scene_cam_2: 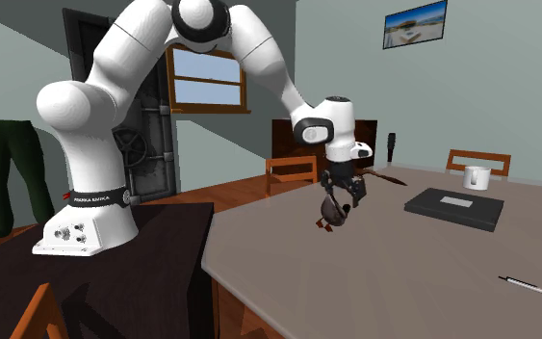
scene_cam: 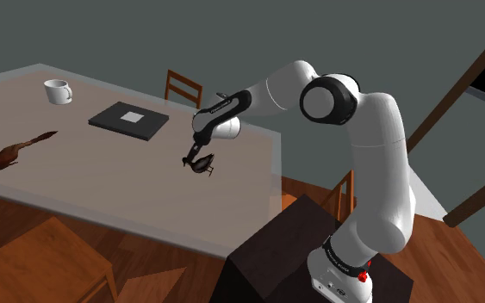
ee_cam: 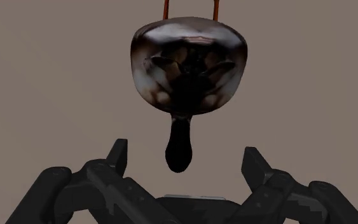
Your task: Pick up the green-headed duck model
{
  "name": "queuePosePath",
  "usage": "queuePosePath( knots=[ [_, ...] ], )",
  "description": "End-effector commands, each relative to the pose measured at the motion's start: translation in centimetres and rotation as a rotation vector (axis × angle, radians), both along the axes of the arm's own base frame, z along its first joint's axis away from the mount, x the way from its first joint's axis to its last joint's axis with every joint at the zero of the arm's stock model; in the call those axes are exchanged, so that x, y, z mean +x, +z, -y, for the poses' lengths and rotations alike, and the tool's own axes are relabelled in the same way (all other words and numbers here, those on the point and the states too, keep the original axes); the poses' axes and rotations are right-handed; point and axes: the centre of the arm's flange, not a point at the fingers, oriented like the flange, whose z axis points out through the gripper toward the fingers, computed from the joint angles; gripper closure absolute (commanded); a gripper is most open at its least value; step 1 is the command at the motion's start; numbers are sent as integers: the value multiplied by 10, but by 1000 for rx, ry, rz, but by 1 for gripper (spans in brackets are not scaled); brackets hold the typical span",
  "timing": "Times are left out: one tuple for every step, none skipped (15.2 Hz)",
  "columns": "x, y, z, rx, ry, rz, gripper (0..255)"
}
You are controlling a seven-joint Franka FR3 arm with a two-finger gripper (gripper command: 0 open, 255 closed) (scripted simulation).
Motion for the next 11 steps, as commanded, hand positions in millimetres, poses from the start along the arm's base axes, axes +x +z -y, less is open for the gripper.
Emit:
queuePosePath(
  knots=[
    [2,-11,1,0,2,1,0],
    [2,-16,1,0,2,1,0],
    [2,-21,1,0,2,1,0],
    [2,-27,1,0,2,1,0],
    [2,-30,1,0,2,1,0],
    [2,-30,1,0,2,1,0],
    [2,-29,1,0,2,1,255],
    [3,-29,0,0,2,1,255],
    [3,-29,0,0,2,1,255],
    [3,-30,0,0,2,1,255],
    [3,-29,0,0,2,1,255]
  ],
)
